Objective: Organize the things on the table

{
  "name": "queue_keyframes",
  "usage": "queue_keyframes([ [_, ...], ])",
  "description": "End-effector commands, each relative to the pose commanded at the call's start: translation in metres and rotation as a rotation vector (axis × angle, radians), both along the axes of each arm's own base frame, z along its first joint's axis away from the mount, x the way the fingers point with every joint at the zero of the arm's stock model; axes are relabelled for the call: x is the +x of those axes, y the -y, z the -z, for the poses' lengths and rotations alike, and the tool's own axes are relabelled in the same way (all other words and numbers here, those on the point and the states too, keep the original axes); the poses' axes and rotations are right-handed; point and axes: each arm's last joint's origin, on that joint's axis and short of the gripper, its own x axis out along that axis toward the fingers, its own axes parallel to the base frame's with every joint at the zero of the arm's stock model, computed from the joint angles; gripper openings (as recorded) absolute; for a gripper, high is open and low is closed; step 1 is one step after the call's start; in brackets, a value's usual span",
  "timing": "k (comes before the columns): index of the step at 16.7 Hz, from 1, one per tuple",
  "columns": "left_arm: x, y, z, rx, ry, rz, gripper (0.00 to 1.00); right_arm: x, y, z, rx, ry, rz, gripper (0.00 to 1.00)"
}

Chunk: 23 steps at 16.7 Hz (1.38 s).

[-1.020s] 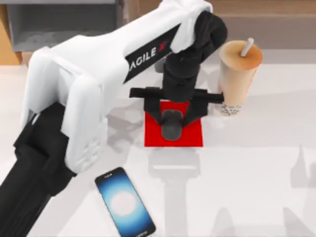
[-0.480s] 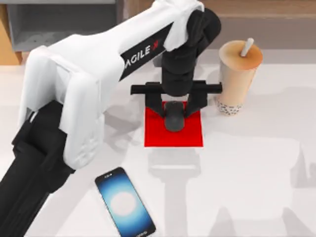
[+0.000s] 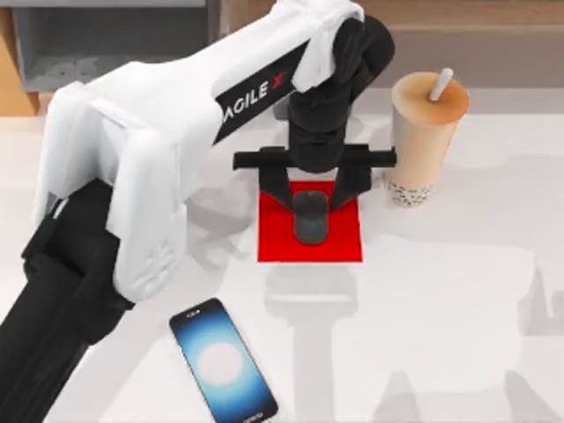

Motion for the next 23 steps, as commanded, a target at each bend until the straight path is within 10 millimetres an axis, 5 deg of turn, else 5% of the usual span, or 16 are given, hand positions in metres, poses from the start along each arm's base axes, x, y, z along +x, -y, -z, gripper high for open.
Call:
queue_keyframes([
  [5, 0.0, 0.0, 0.0, 0.0, 0.0, 0.0, 1.0, 0.0, 0.0, 0.0, 0.0, 0.0, 0.0, 1.0],
  [17, -0.006, -0.002, -0.011, -0.005, 0.009, -0.029, 1.0, 0.0, 0.0, 0.0, 0.0, 0.0, 0.0, 1.0],
  [23, -0.053, -0.016, -0.038, -0.013, 0.011, -0.166, 1.0, 0.0, 0.0, 0.0, 0.0, 0.0, 0.0, 1.0],
])
